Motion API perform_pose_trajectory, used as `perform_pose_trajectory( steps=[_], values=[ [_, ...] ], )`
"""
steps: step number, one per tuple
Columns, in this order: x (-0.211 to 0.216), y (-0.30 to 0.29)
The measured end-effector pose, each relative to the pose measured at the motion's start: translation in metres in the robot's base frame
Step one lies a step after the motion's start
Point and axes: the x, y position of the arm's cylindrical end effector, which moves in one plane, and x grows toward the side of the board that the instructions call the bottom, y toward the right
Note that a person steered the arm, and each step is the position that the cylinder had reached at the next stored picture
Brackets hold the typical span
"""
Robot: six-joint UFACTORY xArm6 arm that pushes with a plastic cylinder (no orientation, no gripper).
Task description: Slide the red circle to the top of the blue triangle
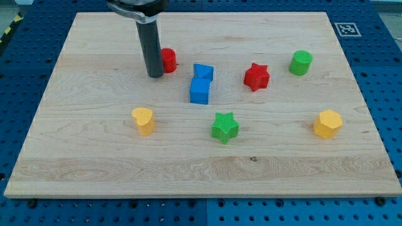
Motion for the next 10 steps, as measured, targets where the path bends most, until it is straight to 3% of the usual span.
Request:
perform_pose_trajectory(
  steps=[3, 5, 7, 8, 10],
  values=[
    [0.01, -0.031],
    [-0.046, -0.026],
    [-0.026, -0.026],
    [-0.026, -0.016],
    [-0.05, 0.074]
  ],
)
